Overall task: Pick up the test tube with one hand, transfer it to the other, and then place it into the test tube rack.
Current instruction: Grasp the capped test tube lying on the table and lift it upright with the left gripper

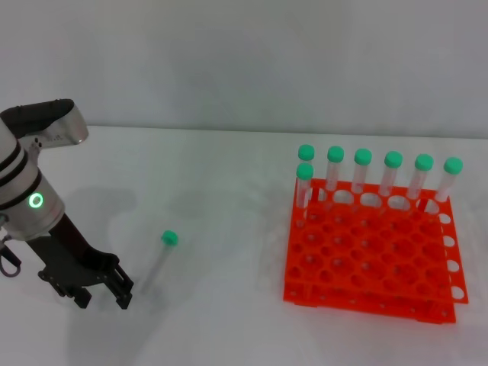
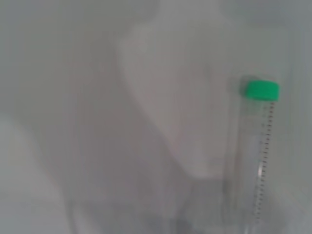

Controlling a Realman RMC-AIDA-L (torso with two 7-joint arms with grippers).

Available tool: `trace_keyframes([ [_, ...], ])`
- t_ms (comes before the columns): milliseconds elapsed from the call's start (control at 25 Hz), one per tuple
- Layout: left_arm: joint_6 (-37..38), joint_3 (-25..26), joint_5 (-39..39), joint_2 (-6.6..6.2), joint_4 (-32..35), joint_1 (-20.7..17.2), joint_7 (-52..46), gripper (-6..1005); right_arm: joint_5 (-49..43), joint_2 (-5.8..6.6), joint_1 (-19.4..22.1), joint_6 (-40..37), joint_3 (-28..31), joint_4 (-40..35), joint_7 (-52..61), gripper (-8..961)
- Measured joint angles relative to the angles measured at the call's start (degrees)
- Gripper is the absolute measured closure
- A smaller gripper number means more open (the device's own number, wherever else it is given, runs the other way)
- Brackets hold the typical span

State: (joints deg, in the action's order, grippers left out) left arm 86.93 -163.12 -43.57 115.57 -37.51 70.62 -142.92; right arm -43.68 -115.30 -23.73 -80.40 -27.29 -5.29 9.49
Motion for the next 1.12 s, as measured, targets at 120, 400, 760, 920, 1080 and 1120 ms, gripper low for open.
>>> trace_keyframes([
  [120, -1.32, 0.00, -0.24, 0.00, 0.47, -0.19, -0.01, 302, -0.07, -0.01, 0.00, -0.03, 0.00, 0.00, 0.00, 100],
  [400, -4.58, 0.00, -0.36, -0.56, 2.31, 0.00, 0.24, 302, -0.09, -0.01, 0.01, 0.00, 0.04, 0.11, 0.00, 100],
  [760, -5.59, 0.00, -0.38, -1.19, 4.10, 0.97, -0.08, 303, -0.03, -0.10, 0.30, 0.13, 0.05, 0.19, 0.00, 101],
  [920, -6.90, 0.00, -0.36, -1.23, 6.21, 1.07, -0.60, 303, 0.00, -0.10, 0.23, 0.12, 0.05, 0.17, 0.01, 102],
  [1080, -7.81, 0.00, -0.29, -1.20, 7.28, 1.45, -0.79, 304, 0.01, -0.10, 0.07, 0.28, 0.04, 0.14, 0.00, 102],
  [1120, -8.02, 0.00, -0.29, -1.14, 7.30, 1.55, -0.80, 304, 0.00, -0.10, 0.02, 0.29, 0.04, 0.14, 0.01, 102],
])
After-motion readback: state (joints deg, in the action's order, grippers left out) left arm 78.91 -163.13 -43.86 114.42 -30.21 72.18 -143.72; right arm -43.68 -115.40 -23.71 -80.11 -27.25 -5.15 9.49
